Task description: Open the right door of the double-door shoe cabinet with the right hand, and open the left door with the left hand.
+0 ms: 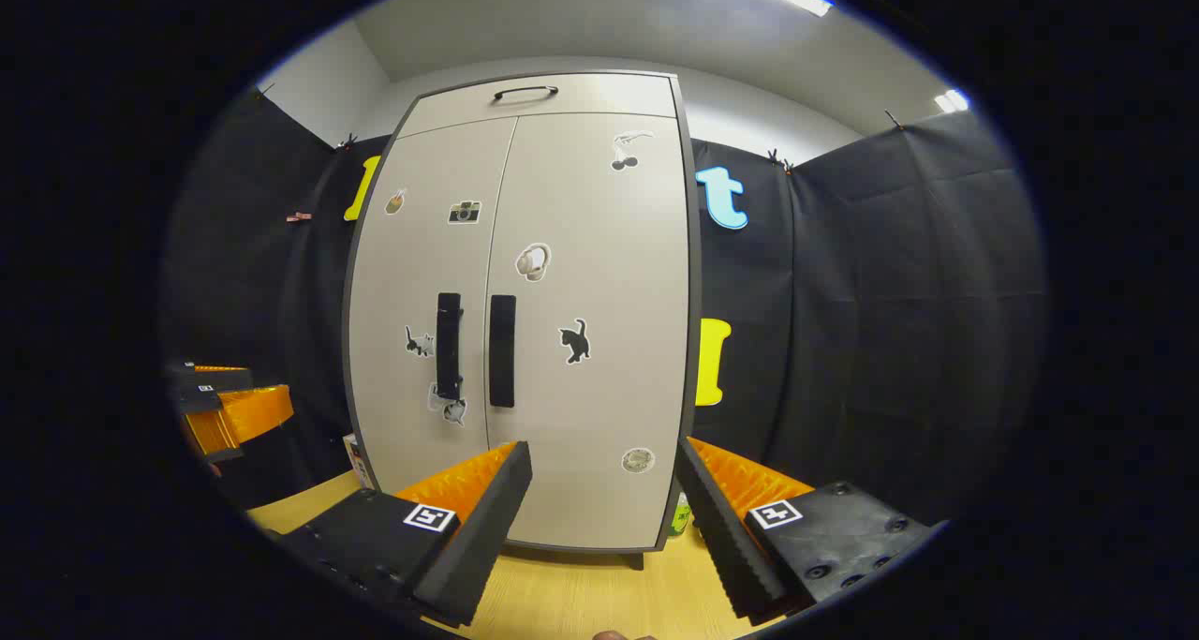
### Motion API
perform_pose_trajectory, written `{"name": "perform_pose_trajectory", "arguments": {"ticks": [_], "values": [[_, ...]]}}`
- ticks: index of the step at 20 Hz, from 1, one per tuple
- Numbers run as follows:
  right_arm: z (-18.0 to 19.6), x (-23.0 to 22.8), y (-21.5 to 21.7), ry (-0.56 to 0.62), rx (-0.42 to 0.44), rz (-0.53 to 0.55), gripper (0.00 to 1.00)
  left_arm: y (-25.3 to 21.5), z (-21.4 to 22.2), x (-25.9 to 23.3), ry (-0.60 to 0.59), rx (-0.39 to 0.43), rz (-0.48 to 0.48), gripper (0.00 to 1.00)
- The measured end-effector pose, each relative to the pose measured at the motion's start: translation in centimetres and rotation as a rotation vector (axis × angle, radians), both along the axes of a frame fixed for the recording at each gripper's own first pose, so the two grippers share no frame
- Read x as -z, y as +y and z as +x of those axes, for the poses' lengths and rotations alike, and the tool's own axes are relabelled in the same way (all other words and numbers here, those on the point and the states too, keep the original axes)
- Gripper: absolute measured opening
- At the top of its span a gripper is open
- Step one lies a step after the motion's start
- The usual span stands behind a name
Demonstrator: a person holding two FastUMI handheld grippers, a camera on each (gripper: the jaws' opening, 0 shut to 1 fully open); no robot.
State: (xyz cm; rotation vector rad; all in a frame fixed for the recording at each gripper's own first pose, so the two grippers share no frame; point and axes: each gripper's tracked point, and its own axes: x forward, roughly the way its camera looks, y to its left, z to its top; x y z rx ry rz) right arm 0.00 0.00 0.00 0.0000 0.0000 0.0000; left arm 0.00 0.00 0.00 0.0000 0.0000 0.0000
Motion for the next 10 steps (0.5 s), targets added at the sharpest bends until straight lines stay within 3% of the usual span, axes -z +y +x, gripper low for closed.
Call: {"name": "perform_pose_trajectory", "arguments": {"ticks": [10], "values": [[0.32,0.03,0.59,0.011,0.026,0.001,0.98,0.92,0.69,0.46,0.003,0.021,-0.011,0.95]]}}
